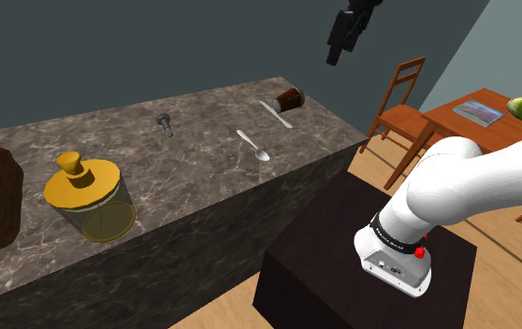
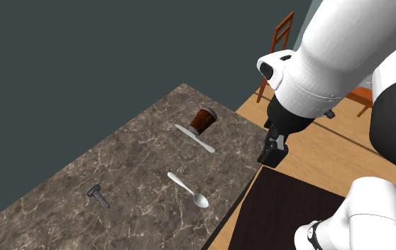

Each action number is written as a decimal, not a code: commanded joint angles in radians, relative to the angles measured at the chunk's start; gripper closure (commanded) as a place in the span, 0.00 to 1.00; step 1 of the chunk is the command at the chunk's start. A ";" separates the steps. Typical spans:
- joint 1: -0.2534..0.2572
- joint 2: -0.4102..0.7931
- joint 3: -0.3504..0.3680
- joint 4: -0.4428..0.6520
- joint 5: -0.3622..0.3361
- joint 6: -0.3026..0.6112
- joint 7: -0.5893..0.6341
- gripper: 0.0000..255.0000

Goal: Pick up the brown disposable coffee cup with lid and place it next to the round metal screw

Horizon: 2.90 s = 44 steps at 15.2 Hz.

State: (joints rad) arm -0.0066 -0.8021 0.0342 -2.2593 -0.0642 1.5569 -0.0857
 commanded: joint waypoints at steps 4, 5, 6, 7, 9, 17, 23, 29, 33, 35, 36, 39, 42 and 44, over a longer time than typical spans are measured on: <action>0.016 0.044 -0.073 -0.029 -0.037 0.063 -0.135 0.00; 0.022 0.062 -0.098 -0.035 -0.049 0.084 -0.180 0.00; 0.027 0.082 -0.122 -0.040 -0.060 0.105 -0.224 0.00; 0.033 0.104 -0.145 -0.042 -0.070 0.127 -0.268 0.00; 0.045 0.154 -0.192 -0.042 -0.088 0.170 -0.357 0.00; 0.099 0.413 -0.359 0.026 -0.107 0.332 -0.712 0.00; 0.135 0.655 -0.449 0.138 -0.049 0.427 -0.991 0.00; 0.130 0.917 -0.474 0.294 0.054 0.483 -1.266 0.00; 0.100 1.089 -0.451 0.421 0.114 0.495 -1.425 0.00; 0.084 1.163 -0.434 0.482 0.133 0.495 -1.488 0.00; 0.082 1.168 -0.432 0.475 0.135 0.507 -1.489 0.00; 0.078 1.183 -0.429 0.454 0.142 0.542 -1.493 0.00; 0.074 1.200 -0.426 0.436 0.149 0.577 -1.498 0.00; 0.073 1.204 -0.425 0.433 0.151 0.584 -1.499 0.00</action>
State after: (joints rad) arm 0.0675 0.3978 -0.3914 -1.8255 0.0851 2.1355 -1.5845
